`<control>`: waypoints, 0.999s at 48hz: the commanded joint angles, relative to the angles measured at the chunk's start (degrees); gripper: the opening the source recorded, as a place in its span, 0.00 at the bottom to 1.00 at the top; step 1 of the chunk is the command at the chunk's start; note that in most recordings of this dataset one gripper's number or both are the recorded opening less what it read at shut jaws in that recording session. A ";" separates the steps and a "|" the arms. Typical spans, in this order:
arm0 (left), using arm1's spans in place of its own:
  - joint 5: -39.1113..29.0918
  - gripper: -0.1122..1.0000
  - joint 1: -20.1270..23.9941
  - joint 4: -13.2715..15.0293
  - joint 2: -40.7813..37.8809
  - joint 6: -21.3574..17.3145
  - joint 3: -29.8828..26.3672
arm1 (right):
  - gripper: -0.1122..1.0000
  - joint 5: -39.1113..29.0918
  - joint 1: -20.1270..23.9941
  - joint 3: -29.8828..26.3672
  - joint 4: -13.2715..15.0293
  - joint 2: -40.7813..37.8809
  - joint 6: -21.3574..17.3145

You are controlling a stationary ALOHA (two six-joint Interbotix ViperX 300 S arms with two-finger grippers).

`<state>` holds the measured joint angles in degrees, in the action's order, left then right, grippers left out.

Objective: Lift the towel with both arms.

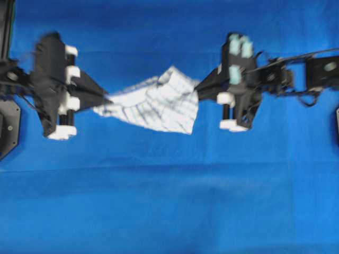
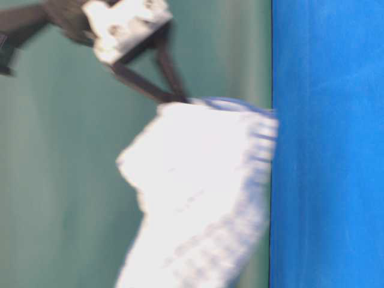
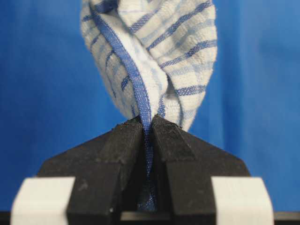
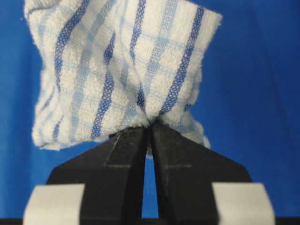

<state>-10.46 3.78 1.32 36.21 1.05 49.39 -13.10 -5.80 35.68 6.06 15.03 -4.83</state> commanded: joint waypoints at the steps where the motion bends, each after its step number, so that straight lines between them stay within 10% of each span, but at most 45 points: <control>1: 0.09 0.12 1.32 0.09 1.67 -0.09 -3.43 | 0.15 -3.78 -0.70 -2.99 0.79 5.71 0.18; 48: 0.53 0.12 5.27 0.00 -0.97 -6.15 -20.74 | 0.15 -19.78 -1.05 -16.96 8.44 18.63 0.44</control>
<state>-10.28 8.96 1.32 35.16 -5.19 30.15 -32.17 -6.77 20.13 14.33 33.40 -4.31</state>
